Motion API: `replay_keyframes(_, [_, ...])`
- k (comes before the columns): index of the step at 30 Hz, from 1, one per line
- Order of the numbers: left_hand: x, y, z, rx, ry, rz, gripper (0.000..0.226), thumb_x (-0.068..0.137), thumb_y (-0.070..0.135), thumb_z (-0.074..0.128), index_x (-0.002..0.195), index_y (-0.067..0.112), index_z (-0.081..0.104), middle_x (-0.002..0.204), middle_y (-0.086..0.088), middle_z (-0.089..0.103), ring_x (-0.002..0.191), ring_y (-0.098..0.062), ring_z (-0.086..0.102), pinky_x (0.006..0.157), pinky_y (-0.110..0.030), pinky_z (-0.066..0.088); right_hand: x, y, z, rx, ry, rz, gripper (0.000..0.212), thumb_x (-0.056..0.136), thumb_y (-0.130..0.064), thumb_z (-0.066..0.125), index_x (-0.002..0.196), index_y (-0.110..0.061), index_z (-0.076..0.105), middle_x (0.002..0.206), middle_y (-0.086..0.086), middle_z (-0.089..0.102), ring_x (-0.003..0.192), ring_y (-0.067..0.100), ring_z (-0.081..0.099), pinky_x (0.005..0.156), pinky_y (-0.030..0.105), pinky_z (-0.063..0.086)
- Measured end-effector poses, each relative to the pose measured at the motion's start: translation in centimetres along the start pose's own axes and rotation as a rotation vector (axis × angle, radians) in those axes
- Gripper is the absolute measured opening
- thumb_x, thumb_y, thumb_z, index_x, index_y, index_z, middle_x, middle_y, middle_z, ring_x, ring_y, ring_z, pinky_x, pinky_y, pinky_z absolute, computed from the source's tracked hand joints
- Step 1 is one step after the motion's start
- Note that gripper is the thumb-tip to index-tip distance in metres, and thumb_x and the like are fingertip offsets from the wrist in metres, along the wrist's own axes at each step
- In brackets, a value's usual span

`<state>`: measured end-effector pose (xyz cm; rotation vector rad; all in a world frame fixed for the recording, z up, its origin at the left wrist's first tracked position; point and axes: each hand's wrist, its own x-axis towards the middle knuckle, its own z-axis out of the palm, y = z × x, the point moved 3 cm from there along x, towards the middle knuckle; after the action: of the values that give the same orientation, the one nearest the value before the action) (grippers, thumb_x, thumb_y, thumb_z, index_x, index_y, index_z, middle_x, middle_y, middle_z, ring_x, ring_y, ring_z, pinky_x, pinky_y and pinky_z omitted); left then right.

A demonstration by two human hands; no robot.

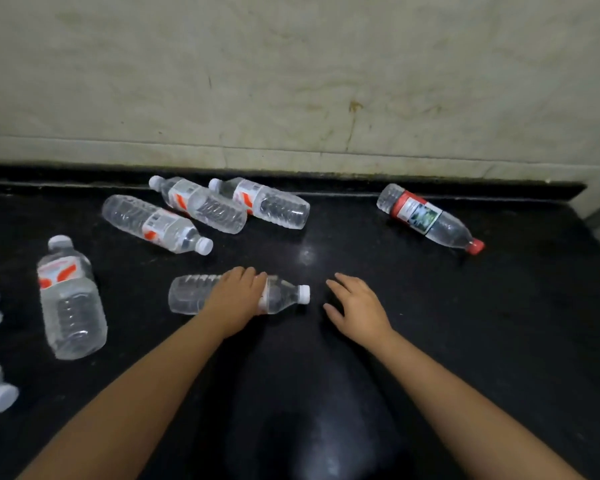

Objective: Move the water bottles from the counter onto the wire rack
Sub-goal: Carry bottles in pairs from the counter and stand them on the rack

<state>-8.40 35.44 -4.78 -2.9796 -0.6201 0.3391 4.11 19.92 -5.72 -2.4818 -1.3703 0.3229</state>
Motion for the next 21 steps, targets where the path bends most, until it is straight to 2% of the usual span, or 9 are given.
replay_keyframes(2, [0.4,0.0,-0.4,-0.006,0.007,-0.009,0.065,0.085,0.032,0.061,0.139,0.007,0.035,0.129,-0.015,0.050,0.115,-0.034,0.049,0.098,-0.040,0.041,0.6,2.1,-1.4,-0.039,0.024,0.069,0.049,0.089,-0.026,0.056,0.132,-0.005,0.046,0.142,0.016,0.042,0.132,0.032,0.037,0.110,0.039,0.030])
replay_keyframes(4, [1.3,1.3,-1.2,-0.038,0.048,-0.031,0.073,0.053,0.038,0.087,0.113,0.003,0.062,0.092,-0.017,0.066,0.078,-0.035,0.064,0.067,-0.039,0.055,1.2,4.8,-3.1,-0.091,0.030,0.149,0.051,0.091,-0.030,0.050,0.137,-0.010,0.040,0.147,0.011,0.037,0.135,0.027,0.032,0.111,0.035,0.027])
replay_keyframes(5, [2.2,2.2,-1.7,-0.068,0.130,-0.063,0.074,0.046,0.040,0.090,0.105,0.004,0.066,0.082,-0.015,0.067,0.069,-0.033,0.064,0.058,-0.036,0.055,1.5,6.2,-4.0,-0.116,0.034,0.186,0.051,0.092,-0.031,0.049,0.138,-0.011,0.038,0.147,0.010,0.036,0.135,0.026,0.031,0.111,0.034,0.026])
replay_keyframes(6, [2.8,3.4,-2.2,-0.118,0.089,-0.087,0.073,0.056,0.042,0.085,0.113,0.005,0.061,0.090,-0.015,0.066,0.076,-0.033,0.063,0.063,-0.036,0.054,1.8,7.5,-4.8,-0.136,0.045,0.220,0.051,0.092,-0.031,0.049,0.138,-0.011,0.038,0.147,0.010,0.036,0.135,0.026,0.031,0.111,0.035,0.026])
replay_keyframes(8, [4.3,6.2,-2.7,-0.226,0.017,-0.162,0.067,0.085,0.046,0.057,0.137,0.012,0.036,0.121,-0.013,0.052,0.108,-0.031,0.050,0.087,-0.038,0.045,2.6,10.3,-6.3,-0.167,0.070,0.285,0.052,0.091,-0.030,0.050,0.137,-0.009,0.039,0.145,0.012,0.038,0.133,0.029,0.033,0.110,0.038,0.028])
replay_keyframes(12, [7.2,11.6,-2.9,-0.275,0.067,-0.222,0.060,0.093,0.044,0.043,0.142,0.016,0.025,0.130,-0.011,0.044,0.117,-0.027,0.041,0.094,-0.036,0.038,5.6,15.0,-9.1,-0.244,0.121,0.349,0.055,0.087,-0.032,0.056,0.134,-0.006,0.040,0.138,0.017,0.044,0.126,0.033,0.040,0.105,0.042,0.033])
replay_keyframes(15, [8.5,13.2,-3.0,-0.269,0.066,-0.327,0.058,0.088,0.043,0.055,0.134,0.011,0.041,0.118,-0.015,0.054,0.106,-0.031,0.051,0.084,-0.041,0.045,9.2,17.5,-10.7,-0.238,0.106,0.380,0.066,0.084,-0.034,0.060,0.137,-0.008,0.031,0.139,0.016,0.039,0.128,0.034,0.036,0.106,0.046,0.030])
replay_keyframes(18, [9.3,13.2,-2.3,-0.213,0.180,-0.322,0.058,0.062,0.038,0.082,0.106,0.004,0.065,0.083,-0.020,0.066,0.070,-0.036,0.062,0.055,-0.042,0.052,12.1,19.5,-10.4,-0.180,-0.011,0.417,0.078,0.082,-0.036,0.064,0.142,-0.011,0.020,0.145,0.016,0.031,0.133,0.034,0.030,0.109,0.050,0.024])
replay_keyframes(21, [9.2,13.5,-1.8,-0.143,0.241,-0.309,0.051,0.068,0.045,0.065,0.100,0.006,0.059,0.072,-0.018,0.066,0.056,-0.035,0.060,0.045,-0.038,0.050,12.6,20.1,-9.6,-0.185,-0.057,0.388,0.073,0.078,-0.031,0.068,0.136,-0.011,0.029,0.136,0.015,0.042,0.126,0.033,0.039,0.105,0.048,0.028])
